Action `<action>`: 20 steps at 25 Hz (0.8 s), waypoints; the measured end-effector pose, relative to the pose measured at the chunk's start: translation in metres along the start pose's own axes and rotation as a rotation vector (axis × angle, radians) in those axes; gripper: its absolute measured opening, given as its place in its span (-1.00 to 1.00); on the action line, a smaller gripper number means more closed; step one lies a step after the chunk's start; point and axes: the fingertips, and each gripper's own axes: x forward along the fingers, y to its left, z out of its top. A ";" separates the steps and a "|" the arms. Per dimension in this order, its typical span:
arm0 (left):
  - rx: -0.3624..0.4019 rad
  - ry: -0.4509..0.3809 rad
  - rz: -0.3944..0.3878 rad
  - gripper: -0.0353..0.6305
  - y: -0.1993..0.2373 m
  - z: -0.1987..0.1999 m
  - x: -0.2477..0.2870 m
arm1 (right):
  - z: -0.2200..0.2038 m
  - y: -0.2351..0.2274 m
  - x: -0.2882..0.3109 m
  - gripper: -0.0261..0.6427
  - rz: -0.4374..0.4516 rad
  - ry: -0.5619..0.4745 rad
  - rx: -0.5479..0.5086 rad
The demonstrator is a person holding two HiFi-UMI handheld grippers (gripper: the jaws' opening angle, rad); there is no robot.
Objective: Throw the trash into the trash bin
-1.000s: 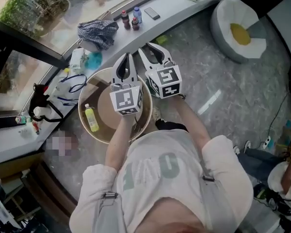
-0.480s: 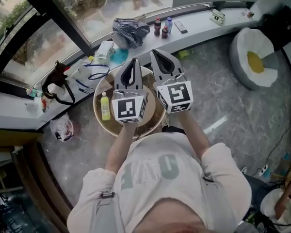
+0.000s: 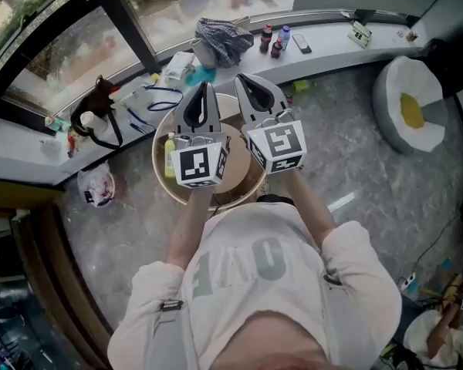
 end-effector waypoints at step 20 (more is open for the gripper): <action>0.068 0.083 0.440 -0.86 0.117 -0.017 -0.102 | -0.058 0.129 0.057 -0.88 0.446 0.132 -0.025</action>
